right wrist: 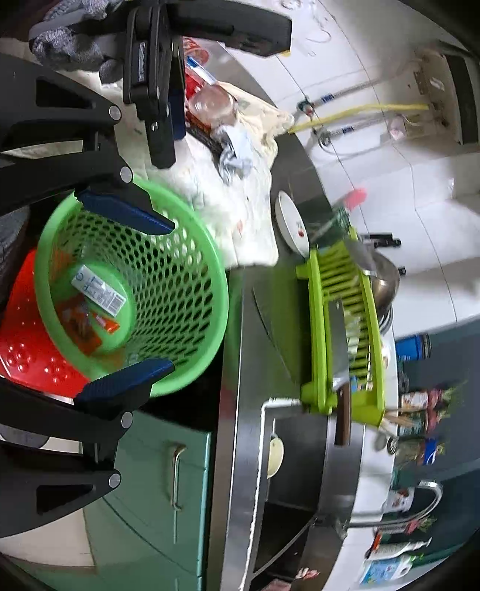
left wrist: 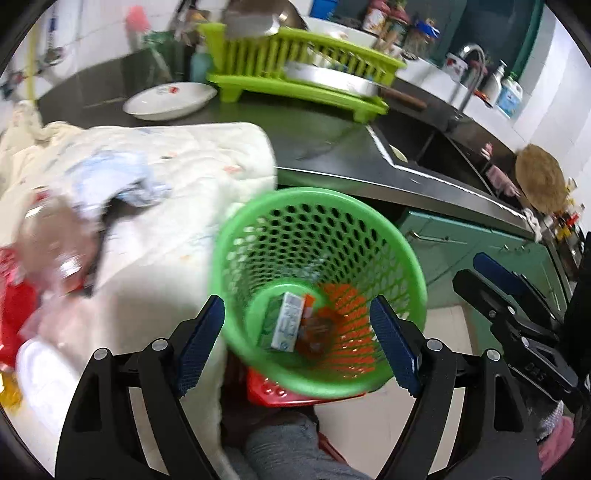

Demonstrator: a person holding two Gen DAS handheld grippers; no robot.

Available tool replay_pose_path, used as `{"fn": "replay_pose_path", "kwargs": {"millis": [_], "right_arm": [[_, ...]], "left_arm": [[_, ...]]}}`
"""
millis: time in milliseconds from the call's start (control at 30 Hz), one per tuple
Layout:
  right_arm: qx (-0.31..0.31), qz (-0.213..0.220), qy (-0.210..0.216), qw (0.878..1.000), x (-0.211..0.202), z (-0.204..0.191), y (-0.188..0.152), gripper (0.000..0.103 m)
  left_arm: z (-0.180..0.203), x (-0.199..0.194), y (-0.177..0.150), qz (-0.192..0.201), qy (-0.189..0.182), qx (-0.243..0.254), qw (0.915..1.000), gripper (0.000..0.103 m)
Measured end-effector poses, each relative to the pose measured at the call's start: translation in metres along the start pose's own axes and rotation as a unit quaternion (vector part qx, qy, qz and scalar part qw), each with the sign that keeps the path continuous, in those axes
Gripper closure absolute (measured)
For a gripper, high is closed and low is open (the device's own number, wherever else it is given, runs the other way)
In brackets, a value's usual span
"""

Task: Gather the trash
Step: 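Grasp the yellow juice pouch with the left tool while the right tool grasps the foil wrapper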

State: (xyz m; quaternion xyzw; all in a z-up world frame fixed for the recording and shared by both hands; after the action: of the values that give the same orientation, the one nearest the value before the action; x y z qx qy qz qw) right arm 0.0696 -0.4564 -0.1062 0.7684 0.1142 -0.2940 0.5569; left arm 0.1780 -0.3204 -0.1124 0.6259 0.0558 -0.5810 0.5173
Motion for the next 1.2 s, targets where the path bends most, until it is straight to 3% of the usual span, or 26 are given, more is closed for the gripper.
{"fn": "replay_pose_path", "kwargs": {"millis": [67,267,600,833,1200], "right_arm": [[-0.014,-0.005,0.008,1.000,0.001,-0.014,0.000,0.029],[-0.056,-0.009,0.029,0.998,0.002,-0.064,0.002,0.026],[-0.093,-0.026,0.082,0.992,0.024,-0.134,0.013,0.025],[-0.092,-0.049,0.119,0.987,0.056,-0.165,0.042,0.025],[-0.091,-0.111,0.155,0.977,0.134,-0.204,0.099,0.027]], "left_arm": [[-0.014,-0.018,-0.006,0.012,0.005,-0.014,0.9998,0.023],[-0.061,-0.068,-0.021,0.050,0.034,-0.051,0.9969,0.023],[-0.149,-0.138,-0.052,0.092,0.106,-0.113,0.9836,0.023],[-0.194,-0.165,-0.073,0.101,0.142,-0.146,0.9738,0.023],[-0.236,-0.183,-0.090,0.113,0.162,-0.185,0.9628,0.023]]}}
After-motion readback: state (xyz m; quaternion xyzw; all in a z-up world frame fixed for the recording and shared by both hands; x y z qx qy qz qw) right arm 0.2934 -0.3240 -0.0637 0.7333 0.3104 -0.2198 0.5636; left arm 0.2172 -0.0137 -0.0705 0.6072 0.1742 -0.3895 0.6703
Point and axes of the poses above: each gripper's, at about its wrist camera, not at the fingertips, and x roughly the way its jaws point, z to its right, y to its top, the point moved 5 cm from there along x, roughly the way its jaws point
